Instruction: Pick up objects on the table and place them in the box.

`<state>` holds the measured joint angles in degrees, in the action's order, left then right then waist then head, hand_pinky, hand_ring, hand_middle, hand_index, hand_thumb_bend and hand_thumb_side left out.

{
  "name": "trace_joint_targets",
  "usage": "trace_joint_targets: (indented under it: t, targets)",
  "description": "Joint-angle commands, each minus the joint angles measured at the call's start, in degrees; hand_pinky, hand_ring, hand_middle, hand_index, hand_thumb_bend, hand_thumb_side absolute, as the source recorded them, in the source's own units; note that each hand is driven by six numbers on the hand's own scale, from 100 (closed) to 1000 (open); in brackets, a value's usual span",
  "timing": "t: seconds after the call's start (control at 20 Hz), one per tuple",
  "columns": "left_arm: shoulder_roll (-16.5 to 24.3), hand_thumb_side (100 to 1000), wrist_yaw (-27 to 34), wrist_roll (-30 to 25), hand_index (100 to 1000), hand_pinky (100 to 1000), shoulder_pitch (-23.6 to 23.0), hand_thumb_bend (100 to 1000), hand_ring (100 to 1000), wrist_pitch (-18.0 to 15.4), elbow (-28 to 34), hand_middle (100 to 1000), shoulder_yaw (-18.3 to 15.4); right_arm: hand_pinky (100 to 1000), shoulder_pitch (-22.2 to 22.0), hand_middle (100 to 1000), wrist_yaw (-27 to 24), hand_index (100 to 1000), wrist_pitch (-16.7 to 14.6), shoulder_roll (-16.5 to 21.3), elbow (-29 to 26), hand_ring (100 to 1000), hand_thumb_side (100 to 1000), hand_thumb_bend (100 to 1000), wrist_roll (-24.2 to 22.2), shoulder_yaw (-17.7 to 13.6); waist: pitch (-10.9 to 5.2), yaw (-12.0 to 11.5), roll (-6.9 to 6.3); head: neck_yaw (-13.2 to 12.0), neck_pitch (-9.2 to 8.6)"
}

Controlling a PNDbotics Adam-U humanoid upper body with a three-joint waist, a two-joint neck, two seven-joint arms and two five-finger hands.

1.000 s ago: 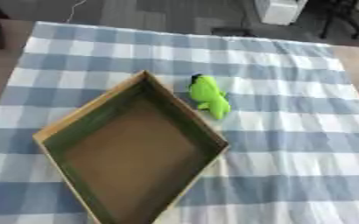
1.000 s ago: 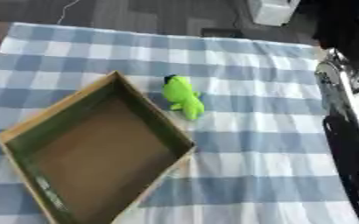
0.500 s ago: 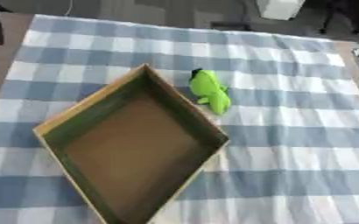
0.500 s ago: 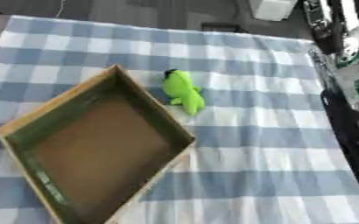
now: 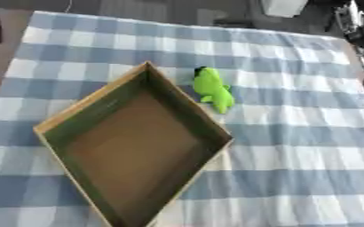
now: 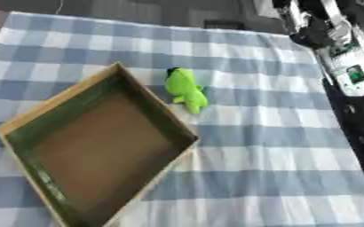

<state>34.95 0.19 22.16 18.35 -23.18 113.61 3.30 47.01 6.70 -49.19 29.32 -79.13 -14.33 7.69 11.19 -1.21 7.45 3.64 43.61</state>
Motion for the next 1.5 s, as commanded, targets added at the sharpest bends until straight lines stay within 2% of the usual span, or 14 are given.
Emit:
trace_joint_targets:
  t: [0.05, 0.35, 0.4, 0.5, 0.95, 1.5]
  targets:
    - [1.43, 719, -0.20, -0.20, 827, 144, 0.58, 527, 640, 0.04, 0.99, 708, -0.07, 794, 2.04, 799, 3.74, 714, -2.71, 0.59, 1.25, 708, 804, 100, -1.66, 0.55, -0.77, -0.10, -0.22, 0.91, -0.04]
    - [1.38, 720, 0.06, -0.40, 827, 147, 0.90, 526, 640, 0.04, 0.99, 708, 0.00, 800, 3.50, 796, 11.25, 703, -2.77, -1.69, 2.18, 701, 824, 100, 0.51, 1.85, -0.74, -0.52, -0.10, 1.35, -0.02]
    - [1.36, 721, 0.10, -0.44, 827, 148, 0.93, 526, 640, 0.05, 0.99, 708, 0.03, 802, 3.67, 796, 12.51, 700, -2.77, -2.20, 2.71, 700, 801, 100, 0.97, 1.92, -0.74, -0.57, -0.11, 1.39, -0.04]
    - [1.31, 720, 0.17, -0.51, 827, 150, 1.02, 526, 640, 0.04, 0.99, 708, 0.07, 804, 4.06, 795, 15.49, 698, -2.77, -3.59, 4.09, 698, 836, 100, 1.74, 1.96, -0.75, -0.66, -0.11, 1.61, -0.03]
    - [1.15, 721, 0.29, -0.66, 826, 152, 1.21, 525, 641, -0.05, 0.99, 708, 0.08, 809, 4.47, 795, 27.20, 703, -2.77, -10.15, 8.40, 701, 841, 100, 5.49, 2.68, -0.65, -0.91, -0.20, 2.93, 0.44]
    - [0.89, 723, 0.85, -0.90, 826, 167, 1.85, 524, 641, -0.60, 0.99, 708, 0.25, 817, 5.21, 794, 33.82, 716, -2.77, -17.17, 13.18, 710, 802, 145, 8.64, 2.79, -0.41, -1.24, -0.41, 5.30, 0.51]
